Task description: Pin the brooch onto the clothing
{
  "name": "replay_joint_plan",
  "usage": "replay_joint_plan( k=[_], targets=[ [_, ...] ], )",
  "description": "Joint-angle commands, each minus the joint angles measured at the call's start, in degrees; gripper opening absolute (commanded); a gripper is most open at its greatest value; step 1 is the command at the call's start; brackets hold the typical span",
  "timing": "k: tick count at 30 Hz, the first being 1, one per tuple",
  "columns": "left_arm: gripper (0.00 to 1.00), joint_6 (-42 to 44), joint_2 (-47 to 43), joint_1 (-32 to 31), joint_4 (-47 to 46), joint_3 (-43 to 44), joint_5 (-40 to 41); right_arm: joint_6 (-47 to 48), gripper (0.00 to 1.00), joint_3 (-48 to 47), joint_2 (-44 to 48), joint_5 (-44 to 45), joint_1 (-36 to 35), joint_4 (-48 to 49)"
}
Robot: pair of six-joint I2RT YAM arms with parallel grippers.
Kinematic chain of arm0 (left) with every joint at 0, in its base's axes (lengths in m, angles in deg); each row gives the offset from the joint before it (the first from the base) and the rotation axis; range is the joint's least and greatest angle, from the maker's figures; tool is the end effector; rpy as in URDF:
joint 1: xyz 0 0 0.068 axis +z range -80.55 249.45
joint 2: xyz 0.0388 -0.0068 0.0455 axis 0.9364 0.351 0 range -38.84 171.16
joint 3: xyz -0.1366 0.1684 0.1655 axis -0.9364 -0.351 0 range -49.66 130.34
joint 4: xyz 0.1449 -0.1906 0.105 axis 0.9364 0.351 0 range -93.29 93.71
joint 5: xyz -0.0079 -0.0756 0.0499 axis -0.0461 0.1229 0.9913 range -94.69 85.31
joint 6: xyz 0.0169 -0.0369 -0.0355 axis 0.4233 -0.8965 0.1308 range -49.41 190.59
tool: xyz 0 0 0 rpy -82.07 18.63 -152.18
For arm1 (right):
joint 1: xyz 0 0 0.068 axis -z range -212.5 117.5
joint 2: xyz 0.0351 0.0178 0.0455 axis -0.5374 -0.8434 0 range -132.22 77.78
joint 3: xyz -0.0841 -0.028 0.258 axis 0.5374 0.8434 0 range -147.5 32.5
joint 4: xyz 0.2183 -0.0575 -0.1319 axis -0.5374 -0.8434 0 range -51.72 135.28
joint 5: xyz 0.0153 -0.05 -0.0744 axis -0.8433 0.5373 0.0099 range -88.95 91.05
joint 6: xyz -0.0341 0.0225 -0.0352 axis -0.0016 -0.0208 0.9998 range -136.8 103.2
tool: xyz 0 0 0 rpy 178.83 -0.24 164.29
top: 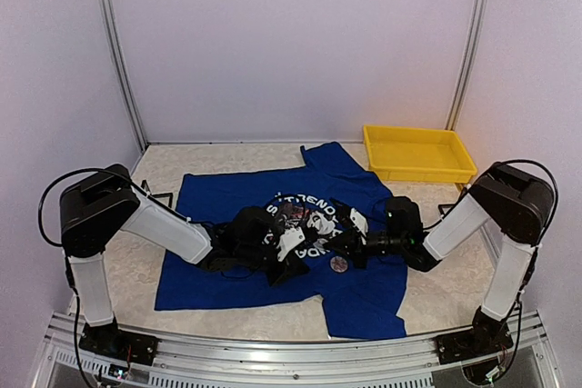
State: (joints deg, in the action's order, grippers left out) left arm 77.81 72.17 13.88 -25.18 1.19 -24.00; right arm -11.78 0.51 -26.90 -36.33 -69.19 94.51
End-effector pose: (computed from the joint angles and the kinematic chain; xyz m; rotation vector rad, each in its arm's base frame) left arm 0.2012 -0.3144 0.1108 1.3718 1.8800 -0.8205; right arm 0.2365 0.2030 0.1121 -1.1149 1.6931 0.9984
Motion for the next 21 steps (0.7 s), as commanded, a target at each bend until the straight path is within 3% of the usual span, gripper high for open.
replay_joint_plan(
  k=[1, 5, 21],
  targets=[
    [0.00, -1.16, -2.20, 0.31, -3.94, -0.88, -4.62, 12.88, 0.00, 4.09, -4.46, 3.61, -3.49, 17.22],
    [0.00, -1.16, -2.58, 1.10, -4.71, -1.40, -5.68, 17.32, 0.00, 5.57, -6.96, 6.71, -4.89, 23.19],
    [0.00, -1.75, -2.44, 2.64, -5.84, -1.62, -9.16, 34.25, 0.00, 3.29, -5.77, 9.71, -6.82, 10.71]
  ],
)
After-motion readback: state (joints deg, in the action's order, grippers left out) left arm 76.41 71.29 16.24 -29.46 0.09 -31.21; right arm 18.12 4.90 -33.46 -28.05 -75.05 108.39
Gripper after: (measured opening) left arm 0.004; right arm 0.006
